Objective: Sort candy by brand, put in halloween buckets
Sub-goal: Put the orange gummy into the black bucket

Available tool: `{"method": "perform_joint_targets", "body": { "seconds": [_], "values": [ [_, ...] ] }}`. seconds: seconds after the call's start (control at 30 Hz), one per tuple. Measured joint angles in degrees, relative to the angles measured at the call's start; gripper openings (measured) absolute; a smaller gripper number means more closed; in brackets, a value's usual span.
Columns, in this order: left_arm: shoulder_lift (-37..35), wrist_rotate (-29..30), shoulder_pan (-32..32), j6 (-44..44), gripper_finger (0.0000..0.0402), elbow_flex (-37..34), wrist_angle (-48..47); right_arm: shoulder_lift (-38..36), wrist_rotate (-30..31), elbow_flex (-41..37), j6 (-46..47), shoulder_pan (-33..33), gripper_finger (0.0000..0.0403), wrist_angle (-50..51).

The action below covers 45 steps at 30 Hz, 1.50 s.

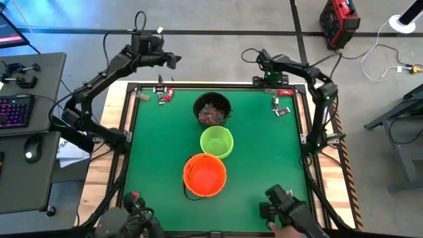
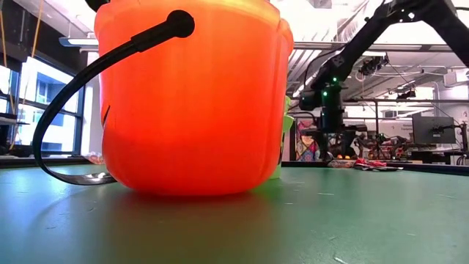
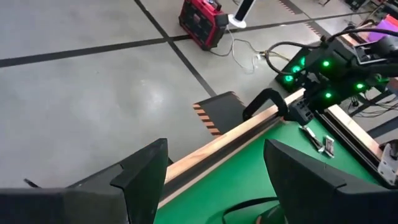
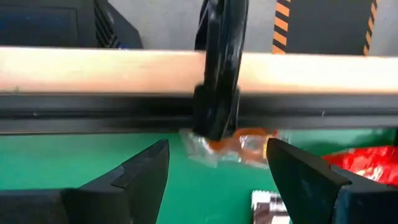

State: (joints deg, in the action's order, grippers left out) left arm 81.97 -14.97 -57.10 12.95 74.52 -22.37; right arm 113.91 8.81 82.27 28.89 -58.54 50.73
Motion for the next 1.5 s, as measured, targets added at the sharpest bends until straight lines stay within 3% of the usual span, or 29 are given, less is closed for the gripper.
{"method": "perform_joint_targets", "body": {
  "seconds": [0.2,0.33,0.5,0.73,0.93,1.07,1.33,1.4,1.5],
  "values": [
    [0.0,0.4,0.0,0.3,0.0256,0.0,1.8,1.8,0.2,0.0,-5.0,0.1,0.0262,1.4],
    [0.0,0.7,0.0,0.3,0.0256,0.0,2.9,1.8,0.1,-1.1,-6.7,0.5,0.024,2.5],
    [0.0,0.8,0.0,0.5,0.0256,0.0,3.0,1.8,2.2,-1.7,-8.3,0.5,0.0171,2.0],
    [0.0,0.8,0.0,0.7,0.0256,-0.1,2.8,1.4,2.7,-1.7,-13.6,0.9,0.0018,3.0],
    [0.0,0.8,0.0,2.9,0.0256,-0.1,2.0,-3.1,3.0,-1.8,-15.9,2.6,0.0005,4.5],
    [0.0,0.8,0.0,3.0,0.0256,-0.1,1.9,-9.8,-4.1,-1.8,-17.1,6.1,0.0005,1.2],
    [0.0,2.8,0.0,2.9,0.0256,-0.1,2.9,-19.1,-34.1,-1.8,-18.6,17.4,0.0001,-21.4],
    [0.0,3.6,0.0,2.9,0.0256,-0.1,2.9,-19.3,-37.1,-1.7,-20.3,21.2,0.0001,-24.8],
    [0.0,3.7,0.1,2.9,0.0256,-0.1,2.7,-18.3,-35.8,-1.7,-24.3,26.5,0.0,-26.2]
  ]
}}
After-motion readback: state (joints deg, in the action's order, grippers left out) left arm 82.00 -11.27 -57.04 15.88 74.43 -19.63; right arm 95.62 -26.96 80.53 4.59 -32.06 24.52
